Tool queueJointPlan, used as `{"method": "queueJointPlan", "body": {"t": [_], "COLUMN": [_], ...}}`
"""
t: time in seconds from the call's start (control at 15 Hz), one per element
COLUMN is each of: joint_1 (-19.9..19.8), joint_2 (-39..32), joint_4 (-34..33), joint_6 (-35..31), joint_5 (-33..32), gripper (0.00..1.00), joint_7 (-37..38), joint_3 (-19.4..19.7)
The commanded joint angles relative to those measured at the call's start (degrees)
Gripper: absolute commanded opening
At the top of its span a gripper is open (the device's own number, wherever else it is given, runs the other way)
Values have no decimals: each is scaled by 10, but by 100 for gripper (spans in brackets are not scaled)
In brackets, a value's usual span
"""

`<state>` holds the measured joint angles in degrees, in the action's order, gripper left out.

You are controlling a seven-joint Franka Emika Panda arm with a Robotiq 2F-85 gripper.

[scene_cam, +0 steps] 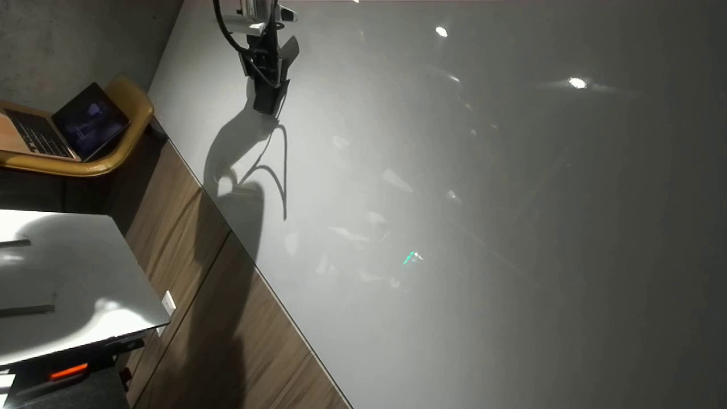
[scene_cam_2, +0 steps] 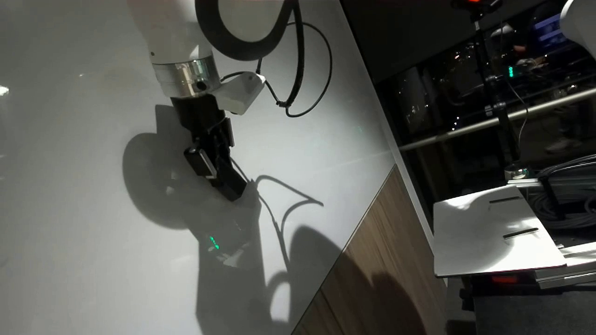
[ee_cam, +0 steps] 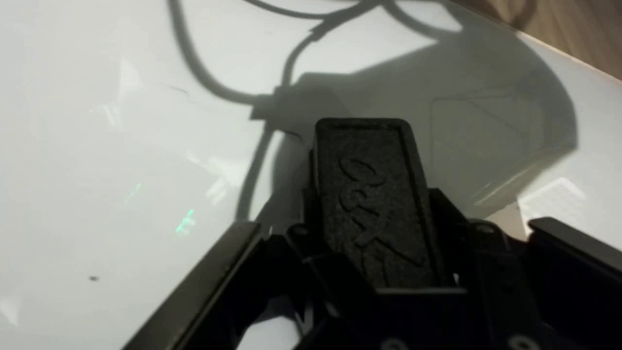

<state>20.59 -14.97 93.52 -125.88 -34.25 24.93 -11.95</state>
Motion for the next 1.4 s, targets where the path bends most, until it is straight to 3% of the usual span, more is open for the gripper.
{"method": "queueJointPlan", "body": {"t": [0.0,0.33,0.67,1.33], "joint_1": [27,61,61,-10], "joint_2": [-90,-124,-110,-34], "joint_4": [-127,-189,-209,-84], "joint_6": [-18,21,66,46], "joint_5": [-20,-22,-28,-2], "gripper": [30,30,30,30], "joint_7": [-46,-83,-114,-91], "joint_3": [6,16,26,46]}}
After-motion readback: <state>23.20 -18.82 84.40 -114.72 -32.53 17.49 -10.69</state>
